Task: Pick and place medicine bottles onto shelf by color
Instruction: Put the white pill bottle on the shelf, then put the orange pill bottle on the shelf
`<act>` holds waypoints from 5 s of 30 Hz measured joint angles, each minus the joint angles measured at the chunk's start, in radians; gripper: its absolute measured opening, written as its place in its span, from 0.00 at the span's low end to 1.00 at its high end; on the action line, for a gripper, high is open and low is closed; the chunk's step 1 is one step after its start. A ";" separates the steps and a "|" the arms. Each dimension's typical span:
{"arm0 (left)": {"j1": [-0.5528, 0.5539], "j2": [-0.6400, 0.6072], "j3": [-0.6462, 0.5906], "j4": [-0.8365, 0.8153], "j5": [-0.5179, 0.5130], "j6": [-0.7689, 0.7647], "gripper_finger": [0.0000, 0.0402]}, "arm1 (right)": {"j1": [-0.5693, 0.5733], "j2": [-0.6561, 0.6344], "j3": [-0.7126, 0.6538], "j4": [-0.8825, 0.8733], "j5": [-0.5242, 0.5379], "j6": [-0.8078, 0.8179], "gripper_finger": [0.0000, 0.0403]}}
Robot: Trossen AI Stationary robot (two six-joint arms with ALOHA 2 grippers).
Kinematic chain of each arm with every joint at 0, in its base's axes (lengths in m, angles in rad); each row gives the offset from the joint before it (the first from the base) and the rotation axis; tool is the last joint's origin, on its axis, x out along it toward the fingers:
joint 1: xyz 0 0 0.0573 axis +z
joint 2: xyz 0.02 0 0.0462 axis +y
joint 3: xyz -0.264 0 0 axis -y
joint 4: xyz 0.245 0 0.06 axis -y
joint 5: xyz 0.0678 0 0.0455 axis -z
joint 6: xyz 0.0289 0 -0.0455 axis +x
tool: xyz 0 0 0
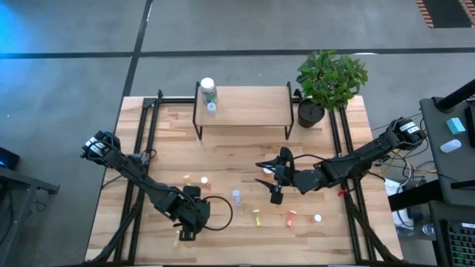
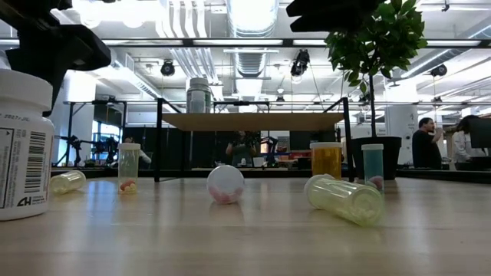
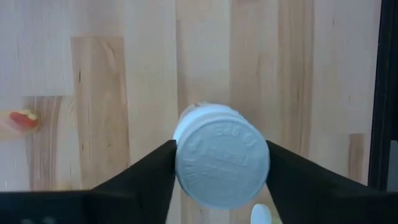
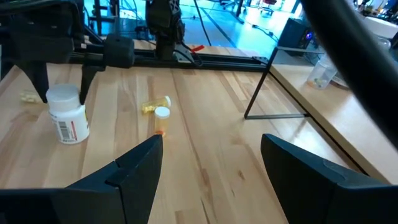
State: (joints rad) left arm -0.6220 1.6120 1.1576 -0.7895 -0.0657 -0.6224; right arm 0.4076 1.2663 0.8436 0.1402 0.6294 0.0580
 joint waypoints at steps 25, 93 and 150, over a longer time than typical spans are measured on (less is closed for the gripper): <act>0.294 -0.281 0.283 -0.363 -0.074 0.319 0.45 | 0.000 0.000 0.000 0.000 0.000 -0.007 0.65; 1.164 0.440 1.180 -0.658 0.030 1.072 0.59 | -0.068 -0.001 -0.008 0.067 0.000 -0.112 0.65; 0.899 -0.578 0.066 0.419 -0.071 0.840 0.60 | -0.146 -0.001 -0.008 -0.270 -0.114 0.192 0.65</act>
State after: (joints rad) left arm 0.2773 1.0335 1.2239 -0.3702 -0.1371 0.2179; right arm 0.2611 1.2652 0.8360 -0.1294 0.5154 0.2497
